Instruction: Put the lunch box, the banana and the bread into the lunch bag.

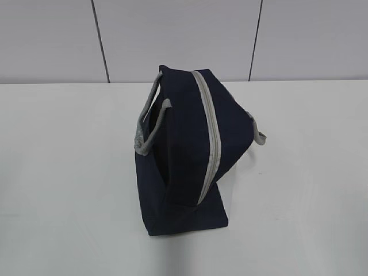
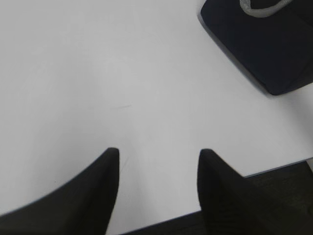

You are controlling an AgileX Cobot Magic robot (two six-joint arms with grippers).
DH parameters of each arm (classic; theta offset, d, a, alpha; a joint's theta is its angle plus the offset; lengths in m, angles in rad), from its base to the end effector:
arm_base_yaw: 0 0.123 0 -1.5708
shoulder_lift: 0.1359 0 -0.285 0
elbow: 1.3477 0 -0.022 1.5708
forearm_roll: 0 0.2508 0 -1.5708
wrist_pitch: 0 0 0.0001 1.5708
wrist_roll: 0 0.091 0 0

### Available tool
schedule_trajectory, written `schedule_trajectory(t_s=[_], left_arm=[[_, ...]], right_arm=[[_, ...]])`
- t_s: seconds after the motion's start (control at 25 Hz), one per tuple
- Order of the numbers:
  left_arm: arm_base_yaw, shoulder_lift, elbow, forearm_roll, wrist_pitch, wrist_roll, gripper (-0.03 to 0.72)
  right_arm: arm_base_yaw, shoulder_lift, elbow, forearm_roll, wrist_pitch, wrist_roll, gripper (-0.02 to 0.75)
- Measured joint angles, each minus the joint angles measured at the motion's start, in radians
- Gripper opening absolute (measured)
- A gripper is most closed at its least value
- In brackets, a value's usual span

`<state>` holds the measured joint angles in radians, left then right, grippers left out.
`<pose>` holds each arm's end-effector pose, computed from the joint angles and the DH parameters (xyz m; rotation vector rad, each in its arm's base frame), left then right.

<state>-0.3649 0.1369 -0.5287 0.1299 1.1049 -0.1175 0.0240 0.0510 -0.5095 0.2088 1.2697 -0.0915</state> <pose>0.0144 0.0058 0.2821 0.2693 2.1741 -0.1121 -0.0104 0.0178 0.2662 -0.1636 2.2756 0.2254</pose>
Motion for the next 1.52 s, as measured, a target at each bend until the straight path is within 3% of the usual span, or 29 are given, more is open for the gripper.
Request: schedule_trajectory(t_s=[0.24, 0.44, 0.56, 0.84, 1.52], left_arm=[[0.0, 0.0, 0.0, 0.0, 0.0, 0.0, 0.361], [0.0, 0.0, 0.0, 0.001, 0.0, 0.0, 0.361], [0.0, 0.0, 0.0, 0.003, 0.0, 0.0, 0.361], [0.0, 0.0, 0.0, 0.007, -0.001, 0.0, 0.335], [0.019, -0.003, 0.0, 0.007, -0.003, 0.0, 0.298]], right_arm=[[0.0, 0.0, -0.011, -0.022, 0.002, 0.014, 0.498], [0.0, 0.0, -0.029, -0.15, -0.012, -0.026, 0.498], [0.0, 0.0, -0.027, -0.17, -0.037, -0.024, 0.498], [0.0, 0.0, 0.006, -0.173, -0.117, -0.001, 0.498], [0.0, 0.0, 0.008, -0.174, -0.126, 0.004, 0.498]])
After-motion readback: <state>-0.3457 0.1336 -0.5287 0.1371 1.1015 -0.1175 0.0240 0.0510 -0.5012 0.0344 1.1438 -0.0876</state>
